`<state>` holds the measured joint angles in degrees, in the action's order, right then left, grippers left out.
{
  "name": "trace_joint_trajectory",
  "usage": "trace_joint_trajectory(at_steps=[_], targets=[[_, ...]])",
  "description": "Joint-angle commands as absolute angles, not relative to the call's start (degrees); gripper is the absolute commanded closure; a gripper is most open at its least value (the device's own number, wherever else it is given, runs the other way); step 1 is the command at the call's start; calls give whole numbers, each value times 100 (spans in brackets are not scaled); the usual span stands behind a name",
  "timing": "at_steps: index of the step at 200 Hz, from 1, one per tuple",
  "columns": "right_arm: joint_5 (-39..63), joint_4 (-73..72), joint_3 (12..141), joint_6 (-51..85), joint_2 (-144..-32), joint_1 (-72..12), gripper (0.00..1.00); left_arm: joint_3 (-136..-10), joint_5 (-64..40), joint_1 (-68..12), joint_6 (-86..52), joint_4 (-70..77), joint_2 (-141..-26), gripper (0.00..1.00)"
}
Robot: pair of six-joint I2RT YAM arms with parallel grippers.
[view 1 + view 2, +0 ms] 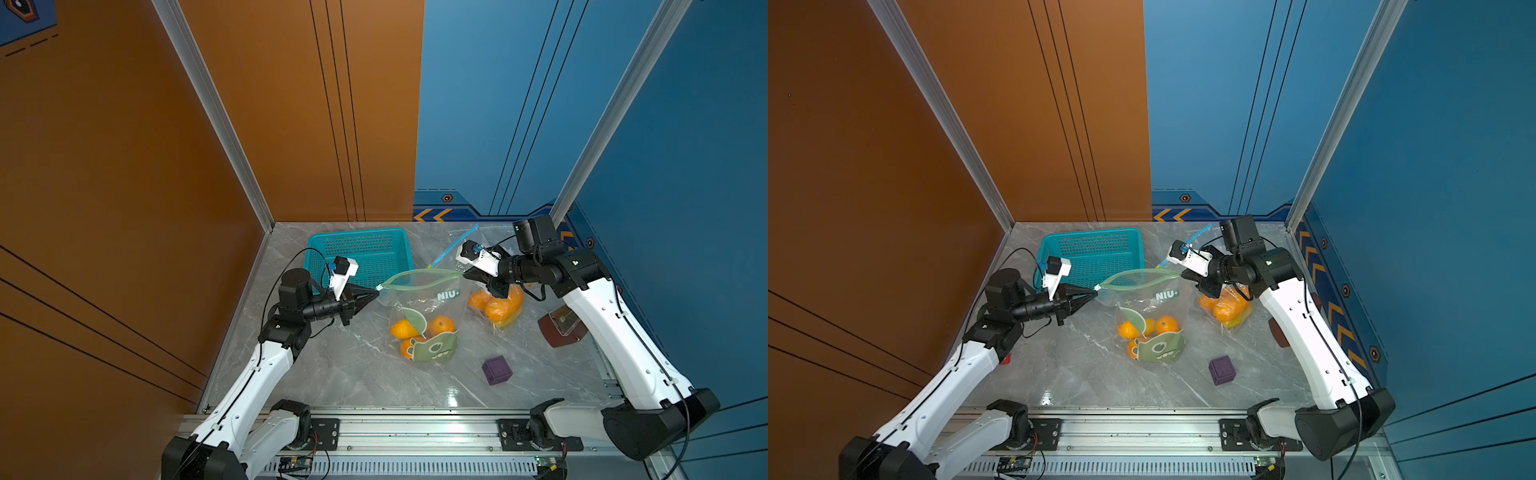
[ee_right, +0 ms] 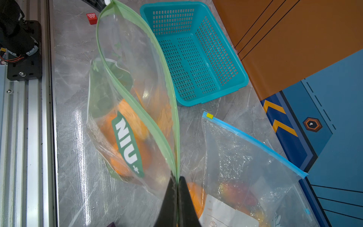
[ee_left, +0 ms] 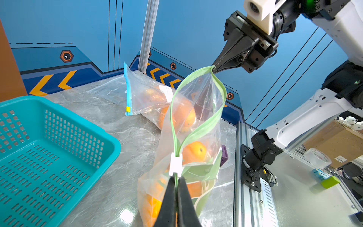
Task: Place the mango in a zip-top bag and seal the zipper
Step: Adjust the zipper food storage bag at the center of the board.
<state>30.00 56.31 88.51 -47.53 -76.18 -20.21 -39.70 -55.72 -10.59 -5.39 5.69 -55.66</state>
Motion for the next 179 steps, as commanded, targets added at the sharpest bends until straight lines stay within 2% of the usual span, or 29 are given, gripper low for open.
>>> trace_joint_trajectory(at_steps=[1,22,34,121,138,150,166,179], targets=[[3116,5528,8943,-4691,-7570,-1991,96,-4452,-5604,-1020,-23,-53,-5432,100],[2978,5488,9116,-4694,-7476,-1980,96,-4949,-5677,-1029,525,-805,-5476,100],[2837,5489,9205,-4727,-7445,-1958,100,-5095,-5695,-1006,676,-892,-5456,100],[2919,5686,9158,-4705,-7451,-1439,100,-5616,-5884,-794,932,-1345,-5914,100],[2940,5679,9206,-4693,-7366,-1620,90,-5646,-5921,-848,958,-1343,-5924,100],[2904,5645,9313,-4636,-7315,-1798,75,-5663,-5936,-878,974,-1346,-5931,100],[2864,5596,9497,-4615,-7282,-2061,71,-5677,-5941,-920,1000,-1349,-5916,100],[2725,5543,9632,-4623,-7262,-2352,60,-5702,-5945,-936,1002,-1345,-5907,100]])
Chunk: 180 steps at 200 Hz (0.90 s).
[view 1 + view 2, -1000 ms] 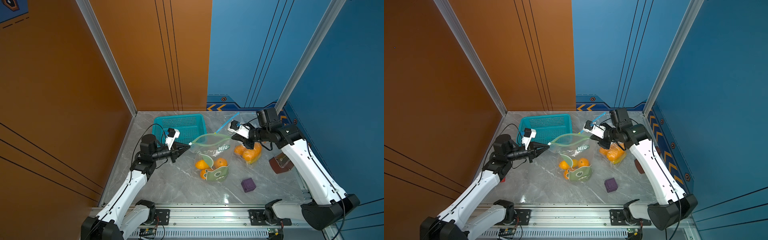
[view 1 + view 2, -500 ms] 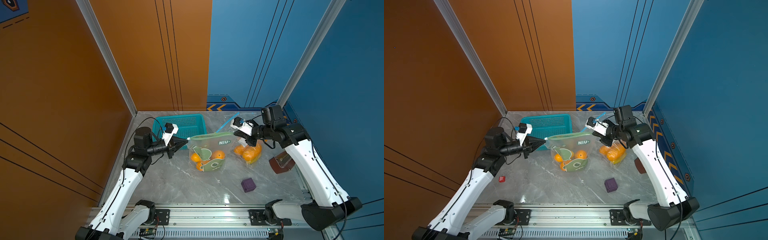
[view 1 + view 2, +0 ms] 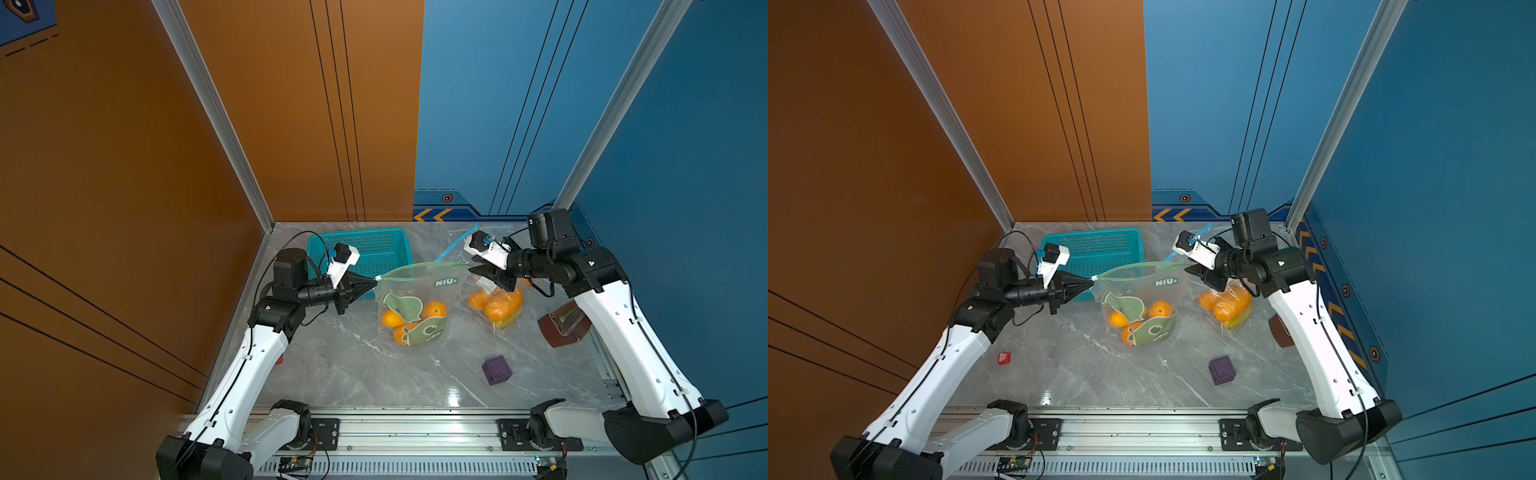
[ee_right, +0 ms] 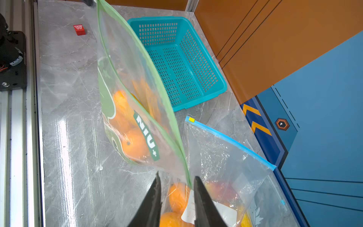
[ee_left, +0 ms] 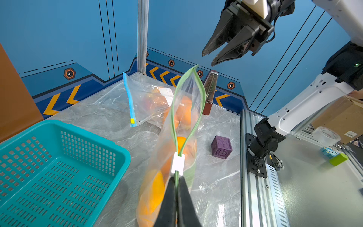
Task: Place the mango in a zip-top bag and seal the zipper
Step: Adjust the zipper food storage bag at the center of the board, then zip the zipper on the zipper food storage bag.
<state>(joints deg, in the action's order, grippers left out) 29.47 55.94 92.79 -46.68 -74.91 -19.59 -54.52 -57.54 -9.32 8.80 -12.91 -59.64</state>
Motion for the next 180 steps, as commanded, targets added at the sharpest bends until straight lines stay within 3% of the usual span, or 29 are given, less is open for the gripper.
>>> trace_joint_trajectory(at_steps=[1,31,49,99,152,180], targets=[[2716,5536,9637,-4623,-7261,-2376,60,-5707,-5948,-938,1002,-1345,-5907,100],[2668,5207,9715,-4666,-7325,-3164,49,-5773,-5996,-965,1027,-1344,-5880,100],[2723,4948,9760,-4702,-7514,-3617,48,-5774,-6029,-991,1055,-1345,-5834,100],[2715,4649,10563,-4799,-8723,-4577,52,-5667,-6020,-1030,1072,-1345,-5681,100],[2783,4802,11483,-4816,-9831,-4825,54,-5568,-6010,-1058,1108,-1352,-5564,100],[2847,4921,11671,-4825,-10046,-4826,62,-5529,-6000,-1058,1134,-1353,-5556,100]])
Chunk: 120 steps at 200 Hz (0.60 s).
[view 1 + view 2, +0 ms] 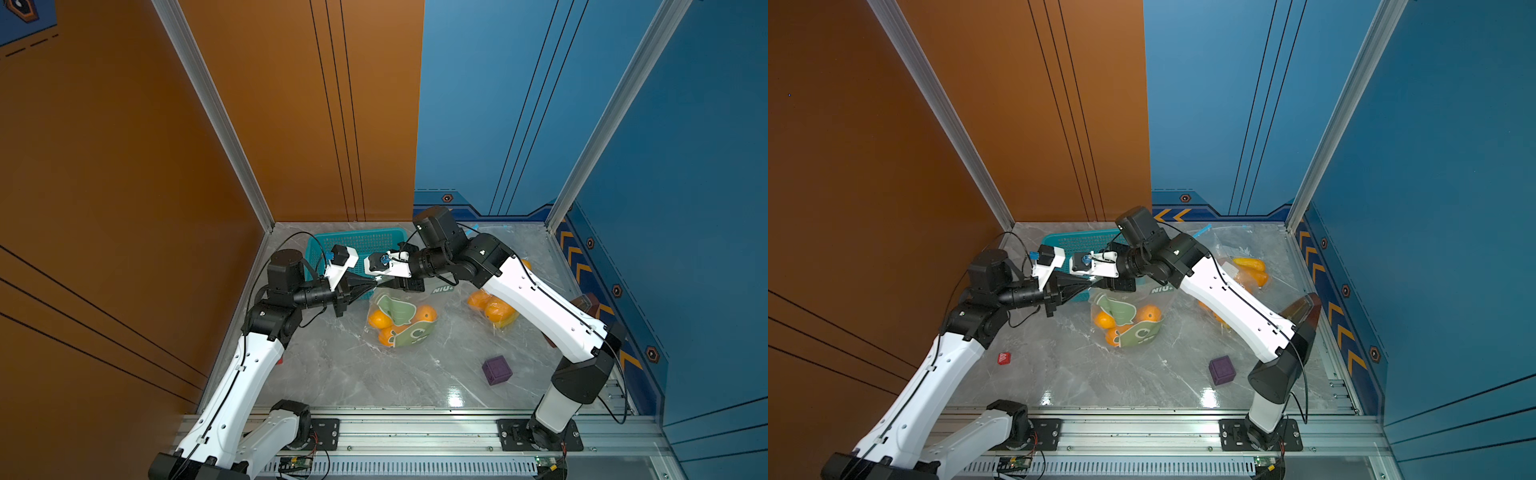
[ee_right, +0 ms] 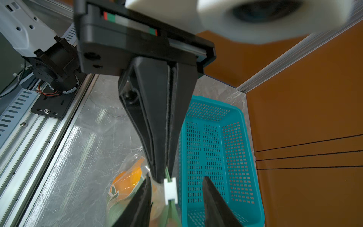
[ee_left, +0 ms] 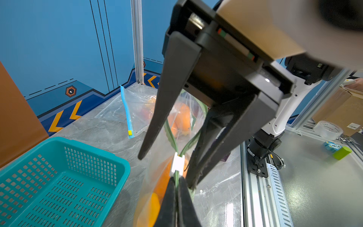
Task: Place the mango in a zip-top bag and seal the zipper
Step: Zip the zipper on the zipper food storage bag.
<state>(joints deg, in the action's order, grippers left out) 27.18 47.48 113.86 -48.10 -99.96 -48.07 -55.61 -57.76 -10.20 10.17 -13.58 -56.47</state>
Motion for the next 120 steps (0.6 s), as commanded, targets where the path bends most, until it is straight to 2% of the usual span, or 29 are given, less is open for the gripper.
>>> trace_joint_trajectory(at_steps=[1,55,83,120], targets=[[2852,4926,11672,-4825,-10046,-4825,62,-5529,-6002,-1061,1134,-1353,-5559,100],[2863,5179,11656,-4890,-10028,-4786,79,-5500,-5907,-1063,1133,-1356,-5571,100],[2937,5261,11615,-4924,-10034,-4765,75,-5508,-5896,-1058,1133,-1353,-5555,100],[2971,5381,11727,-4964,-10210,-4781,78,-5511,-5889,-1062,1140,-1354,-5556,100]])
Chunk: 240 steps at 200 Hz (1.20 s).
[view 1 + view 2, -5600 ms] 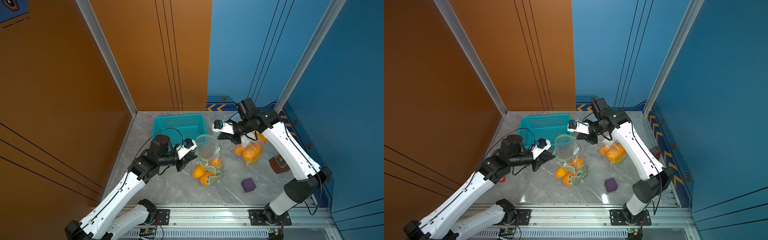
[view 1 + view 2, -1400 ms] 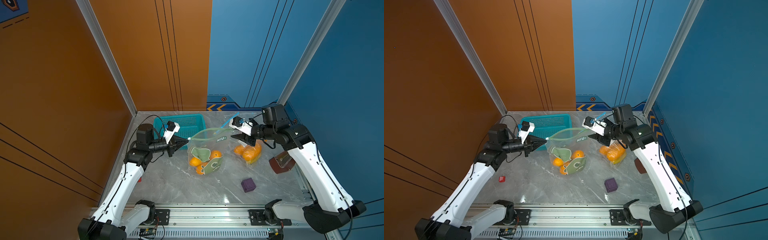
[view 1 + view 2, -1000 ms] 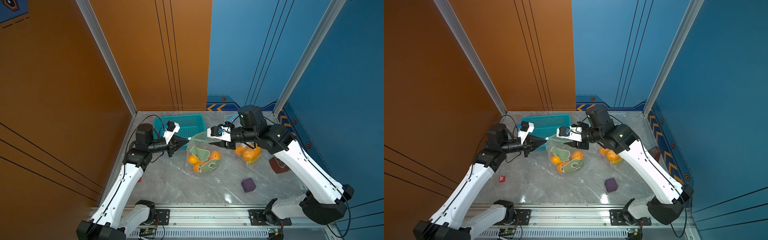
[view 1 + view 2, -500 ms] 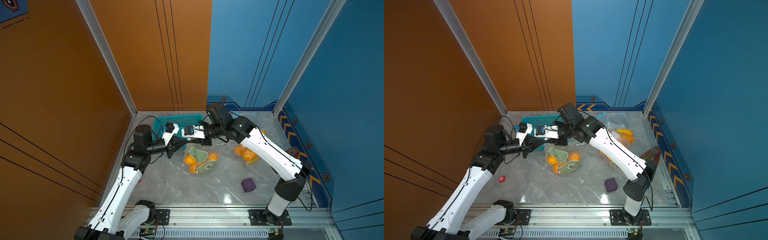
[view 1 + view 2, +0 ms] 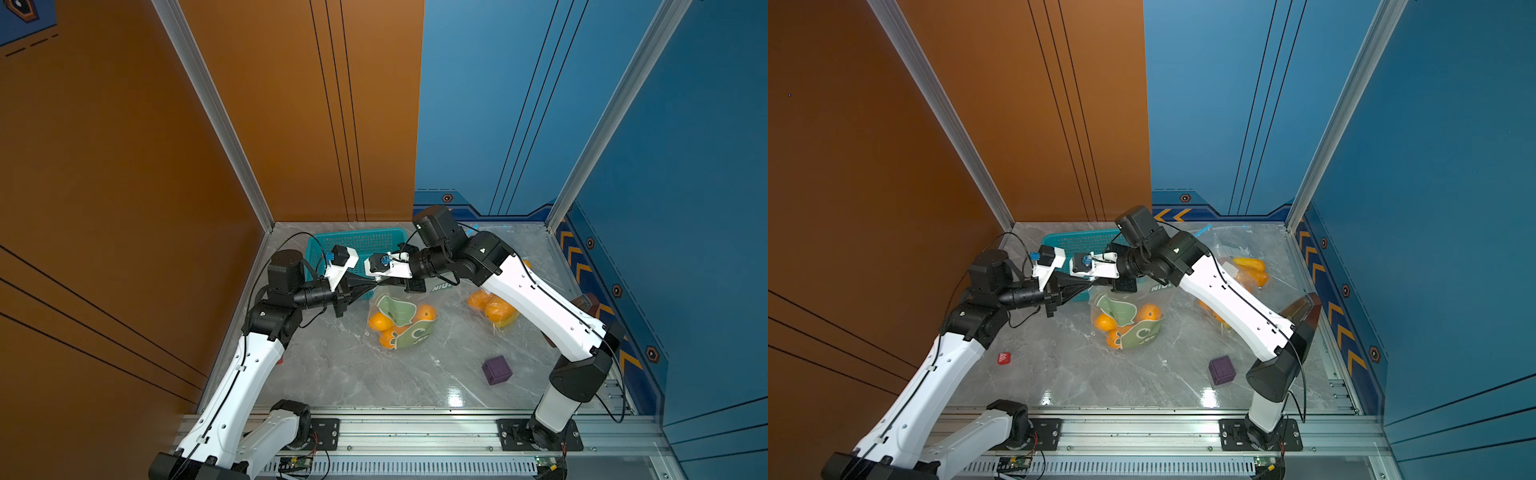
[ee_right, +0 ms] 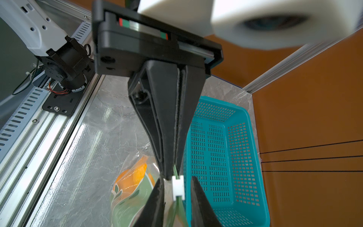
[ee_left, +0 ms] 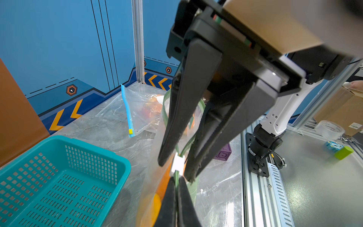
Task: Place the mango in a zip-top bag and seal the zipper
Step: Zip the zipper on the zipper food storage bag.
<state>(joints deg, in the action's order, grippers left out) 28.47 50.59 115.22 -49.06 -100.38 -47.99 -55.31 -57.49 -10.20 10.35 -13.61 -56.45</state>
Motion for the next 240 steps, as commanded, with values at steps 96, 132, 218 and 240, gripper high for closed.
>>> trace_joint_trajectory(at_steps=[96,132,218,240], targets=[[2549,5590,11698,-4954,-10105,-4655,100,-5395,-5305,-994,1136,-1359,-5357,100],[2592,5624,11261,-5010,-9622,-4366,100,-5345,-4435,-890,947,-1346,-5170,100],[2525,5645,10123,-4900,-8649,-3525,100,-5311,-3674,-789,734,-1338,-5133,100],[2531,5643,9840,-4844,-8392,-3289,100,-5304,-3546,-790,695,-1336,-5148,100]])
